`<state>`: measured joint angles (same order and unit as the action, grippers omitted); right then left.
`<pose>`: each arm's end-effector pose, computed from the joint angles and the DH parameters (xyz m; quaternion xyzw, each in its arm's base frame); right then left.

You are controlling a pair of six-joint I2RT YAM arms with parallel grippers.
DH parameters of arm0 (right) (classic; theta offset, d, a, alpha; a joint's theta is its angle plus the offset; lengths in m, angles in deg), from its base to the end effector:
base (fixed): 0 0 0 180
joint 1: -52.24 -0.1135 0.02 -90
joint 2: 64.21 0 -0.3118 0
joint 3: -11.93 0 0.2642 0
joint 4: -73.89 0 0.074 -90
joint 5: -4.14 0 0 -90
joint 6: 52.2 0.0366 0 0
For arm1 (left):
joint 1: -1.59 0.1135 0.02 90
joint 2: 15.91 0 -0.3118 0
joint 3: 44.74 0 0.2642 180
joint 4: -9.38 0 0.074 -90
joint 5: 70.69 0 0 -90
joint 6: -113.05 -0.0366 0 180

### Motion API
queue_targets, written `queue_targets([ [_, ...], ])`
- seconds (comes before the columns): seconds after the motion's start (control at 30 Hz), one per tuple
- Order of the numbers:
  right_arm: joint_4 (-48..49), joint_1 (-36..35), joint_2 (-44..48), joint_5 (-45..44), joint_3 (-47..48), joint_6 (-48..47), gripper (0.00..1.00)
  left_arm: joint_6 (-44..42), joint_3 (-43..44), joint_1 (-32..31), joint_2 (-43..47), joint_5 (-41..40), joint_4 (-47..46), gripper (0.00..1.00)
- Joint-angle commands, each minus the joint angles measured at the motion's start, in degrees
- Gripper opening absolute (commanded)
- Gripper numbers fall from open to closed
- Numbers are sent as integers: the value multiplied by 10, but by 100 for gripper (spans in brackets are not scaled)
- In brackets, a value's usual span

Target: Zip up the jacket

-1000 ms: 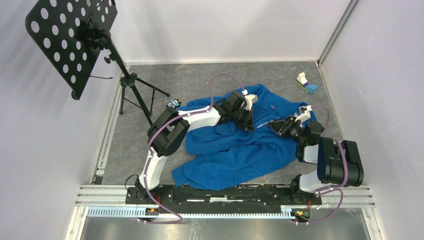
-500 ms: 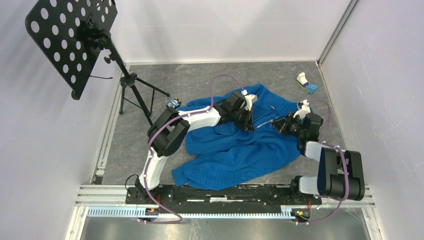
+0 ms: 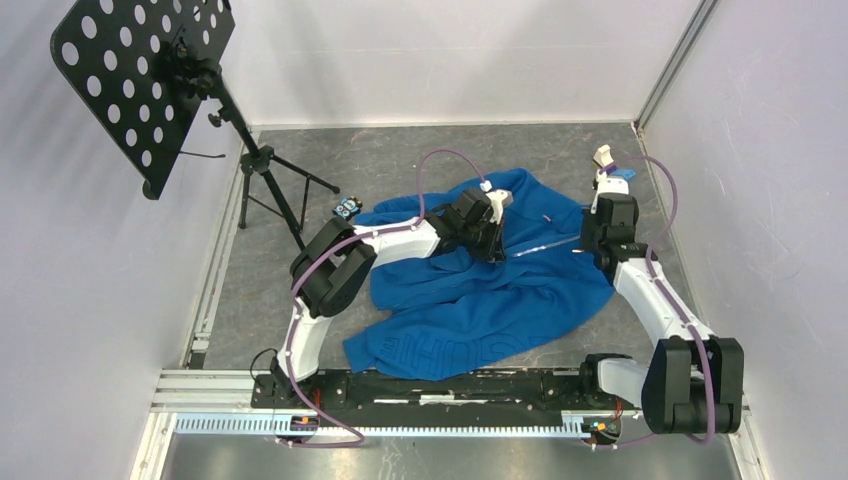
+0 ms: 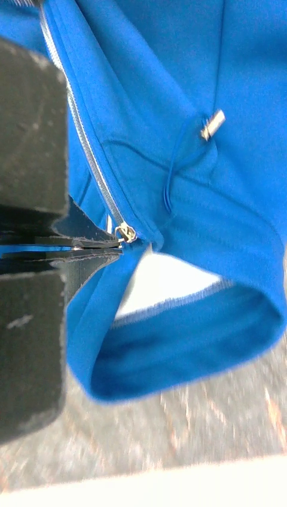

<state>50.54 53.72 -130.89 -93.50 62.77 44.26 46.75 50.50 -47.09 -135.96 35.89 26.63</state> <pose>0.2360 -0.0110 0.2580 0.0909 0.8971 -0.0415 0.4303 0.3203 -0.3801 0.1995 0.2527 0.8701 -0.3437 0.2467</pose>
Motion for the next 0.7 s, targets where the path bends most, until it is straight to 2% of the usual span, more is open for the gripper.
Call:
queue_targets([
  [0.0,-43,-5,-31,-294,76,-80,0,-20,-19,3,28,-29,33,2],
  [0.13,-55,-6,-68,-336,112,-84,0,-17,-17,2,26,-16,25,2],
  [0.23,-49,-7,-55,-293,113,-84,0,-13,-1,2,21,-1,26,2],
  [0.27,-53,-7,-50,-284,115,-82,0,-9,5,2,20,4,27,4],
  [0.3,-65,-7,-45,-276,120,-79,5,-5,14,2,19,10,31,18],
  [0.33,-81,-7,-38,-267,128,-74,20,-2,23,1,23,13,37,31],
  [0.4,-105,-7,-7,-231,143,-66,52,-3,33,-1,43,4,47,42],
  [0.43,-109,-7,18,-210,149,-65,61,-5,37,-2,58,-4,53,45],
  [0.57,-125,-6,92,-74,205,-48,85,-50,68,-9,151,-44,117,55],
  [0.6,-126,-6,108,-37,224,-46,96,-61,79,-12,174,-51,132,57],
  [0.67,-118,-7,133,27,262,-28,98,-78,92,-15,228,-53,160,60],
])
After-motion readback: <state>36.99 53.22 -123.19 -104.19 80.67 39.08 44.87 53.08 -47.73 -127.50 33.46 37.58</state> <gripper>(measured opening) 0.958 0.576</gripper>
